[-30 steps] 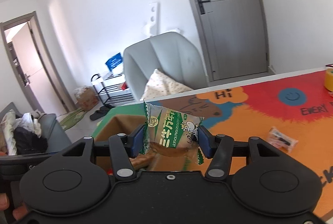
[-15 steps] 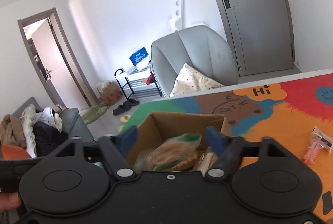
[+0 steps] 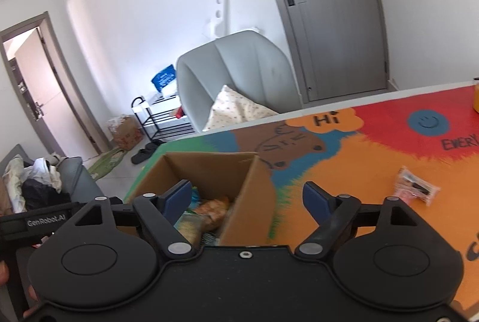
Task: Organize snacks
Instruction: 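Carry both snacks over the cardboard box and open both grippers to drop them, then move both tools back over the two clear snack packs on the table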
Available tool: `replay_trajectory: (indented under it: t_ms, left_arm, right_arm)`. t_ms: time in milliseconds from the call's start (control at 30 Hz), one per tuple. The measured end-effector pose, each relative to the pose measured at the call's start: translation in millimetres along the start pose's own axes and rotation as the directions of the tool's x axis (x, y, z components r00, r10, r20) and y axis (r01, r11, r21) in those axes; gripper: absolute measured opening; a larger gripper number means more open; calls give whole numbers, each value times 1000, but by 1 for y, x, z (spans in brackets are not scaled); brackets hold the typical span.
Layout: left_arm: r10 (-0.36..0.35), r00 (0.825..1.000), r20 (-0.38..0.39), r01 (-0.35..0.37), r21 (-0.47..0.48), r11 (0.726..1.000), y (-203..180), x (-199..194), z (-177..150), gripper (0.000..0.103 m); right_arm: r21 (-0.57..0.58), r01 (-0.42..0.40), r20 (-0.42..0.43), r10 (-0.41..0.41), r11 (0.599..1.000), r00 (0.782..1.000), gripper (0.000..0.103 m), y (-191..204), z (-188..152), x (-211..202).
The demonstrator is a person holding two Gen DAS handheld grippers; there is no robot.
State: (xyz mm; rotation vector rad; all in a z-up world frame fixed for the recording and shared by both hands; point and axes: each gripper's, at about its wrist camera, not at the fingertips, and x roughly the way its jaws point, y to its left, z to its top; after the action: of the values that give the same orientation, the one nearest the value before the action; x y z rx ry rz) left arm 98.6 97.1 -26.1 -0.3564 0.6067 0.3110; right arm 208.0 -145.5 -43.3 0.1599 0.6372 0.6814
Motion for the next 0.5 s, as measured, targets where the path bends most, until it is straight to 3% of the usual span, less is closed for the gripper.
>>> replay_trajectory:
  t_ms: [500]
  left_arm:
    - [-59, 996, -61, 64, 92, 994, -45, 7, -12, 88]
  right_arm:
    - [58, 40, -23, -39, 998, 999, 99, -47, -13, -31]
